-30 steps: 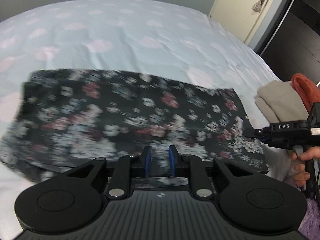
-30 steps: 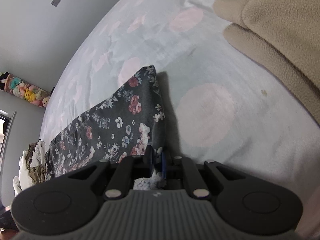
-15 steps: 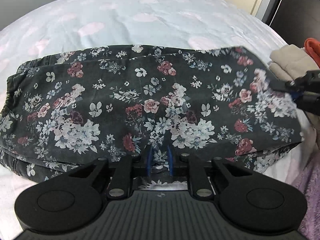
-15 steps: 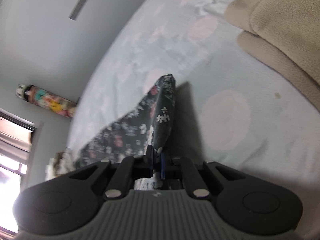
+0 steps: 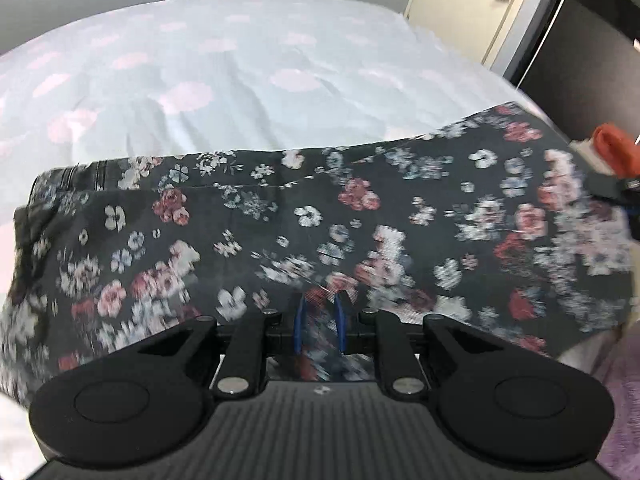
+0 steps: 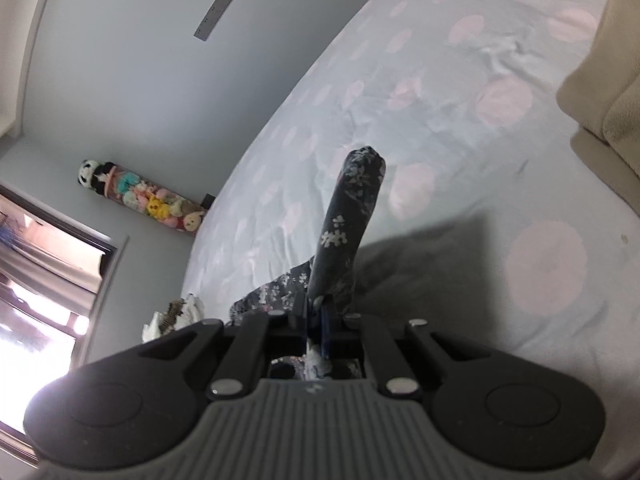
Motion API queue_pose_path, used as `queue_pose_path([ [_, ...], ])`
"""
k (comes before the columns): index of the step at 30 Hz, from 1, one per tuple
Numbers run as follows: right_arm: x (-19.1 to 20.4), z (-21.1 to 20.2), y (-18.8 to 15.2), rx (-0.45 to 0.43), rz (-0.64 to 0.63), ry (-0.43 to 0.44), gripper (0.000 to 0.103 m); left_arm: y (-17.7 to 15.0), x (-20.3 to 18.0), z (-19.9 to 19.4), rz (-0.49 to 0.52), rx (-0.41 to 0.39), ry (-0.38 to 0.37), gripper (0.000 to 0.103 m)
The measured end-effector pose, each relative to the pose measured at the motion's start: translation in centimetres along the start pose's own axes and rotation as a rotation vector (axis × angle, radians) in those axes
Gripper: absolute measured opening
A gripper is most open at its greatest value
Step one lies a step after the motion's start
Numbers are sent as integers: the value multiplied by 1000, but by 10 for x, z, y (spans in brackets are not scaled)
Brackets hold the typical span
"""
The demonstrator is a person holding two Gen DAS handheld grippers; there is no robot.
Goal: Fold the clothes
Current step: 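Fold the lifted end over toward the left gripper with the right gripper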
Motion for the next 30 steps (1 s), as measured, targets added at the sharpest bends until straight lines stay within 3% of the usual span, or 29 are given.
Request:
queue_pose_path([
  [7,12,1,0,5,31,19,7,5,10,30,12,61,-35,14],
  [16,60,19,9,43,-12,70,8,-10,19,-6,13,25,-124,14],
  [24,137,68,2,114,-102,127,8,-41,60,-58,-56,1,14,14],
  [30,185,118,-23,177,-129,150,8,-30,104,-96,-102,-60,120,14],
])
Point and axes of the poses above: each gripper's, at about its wrist camera, not at the fingertips, and z roughly the way its jaws point, x to its left, y to its top, the point moved 1 cm from there along z, roughly the way its jaws point, and after that the axes turned 5 degrees about -y, right-handed, at the moved point
